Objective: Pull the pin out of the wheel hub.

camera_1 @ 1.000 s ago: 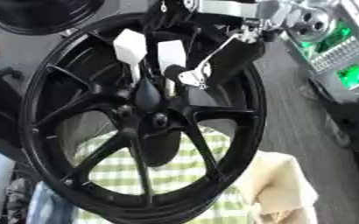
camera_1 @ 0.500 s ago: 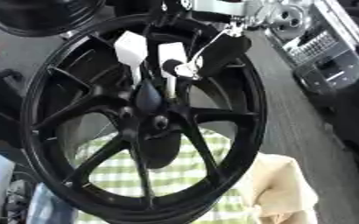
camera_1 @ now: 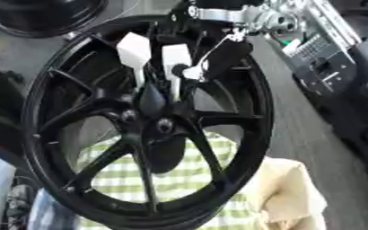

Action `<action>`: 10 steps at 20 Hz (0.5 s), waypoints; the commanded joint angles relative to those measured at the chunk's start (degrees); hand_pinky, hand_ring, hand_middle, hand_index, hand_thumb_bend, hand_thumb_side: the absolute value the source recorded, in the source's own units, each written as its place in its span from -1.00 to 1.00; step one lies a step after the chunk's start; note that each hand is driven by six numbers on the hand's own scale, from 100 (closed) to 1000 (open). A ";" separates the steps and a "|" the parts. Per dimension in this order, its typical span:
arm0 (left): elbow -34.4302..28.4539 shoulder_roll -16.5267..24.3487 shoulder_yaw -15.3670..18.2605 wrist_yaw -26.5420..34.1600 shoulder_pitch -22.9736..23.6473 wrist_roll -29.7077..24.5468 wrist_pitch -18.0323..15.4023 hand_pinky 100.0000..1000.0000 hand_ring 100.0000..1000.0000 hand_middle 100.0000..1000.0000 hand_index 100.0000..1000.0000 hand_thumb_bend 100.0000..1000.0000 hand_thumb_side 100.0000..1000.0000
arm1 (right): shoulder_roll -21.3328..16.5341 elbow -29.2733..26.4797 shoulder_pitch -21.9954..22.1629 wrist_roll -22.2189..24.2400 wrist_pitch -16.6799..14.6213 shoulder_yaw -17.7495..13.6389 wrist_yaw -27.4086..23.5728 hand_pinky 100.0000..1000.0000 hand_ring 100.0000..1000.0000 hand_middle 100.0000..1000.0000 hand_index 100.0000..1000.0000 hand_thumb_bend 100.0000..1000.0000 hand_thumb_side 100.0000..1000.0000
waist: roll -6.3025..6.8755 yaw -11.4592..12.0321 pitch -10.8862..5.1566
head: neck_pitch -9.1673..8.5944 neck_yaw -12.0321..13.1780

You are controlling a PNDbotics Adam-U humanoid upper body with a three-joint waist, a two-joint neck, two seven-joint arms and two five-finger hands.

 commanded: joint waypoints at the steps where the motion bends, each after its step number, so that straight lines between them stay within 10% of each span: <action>1: -0.46 1.43 0.26 0.03 -0.28 -0.16 0.01 0.44 0.47 0.32 0.41 -1.00 0.67 | -0.29 0.61 -1.37 0.45 0.23 -0.36 -0.49 0.64 0.62 0.42 0.66 -0.66 -0.38 | 0.14 0.20 -0.82 | -0.37 -0.18; 10: -0.28 1.30 0.11 0.05 0.00 -0.39 0.09 0.44 0.47 0.32 0.41 -1.00 0.68 | 0.17 2.68 -1.61 -0.57 1.14 -0.25 -0.54 0.64 0.62 0.42 0.66 -0.70 -0.40 | -0.06 0.81 -0.54 | -0.61 -0.56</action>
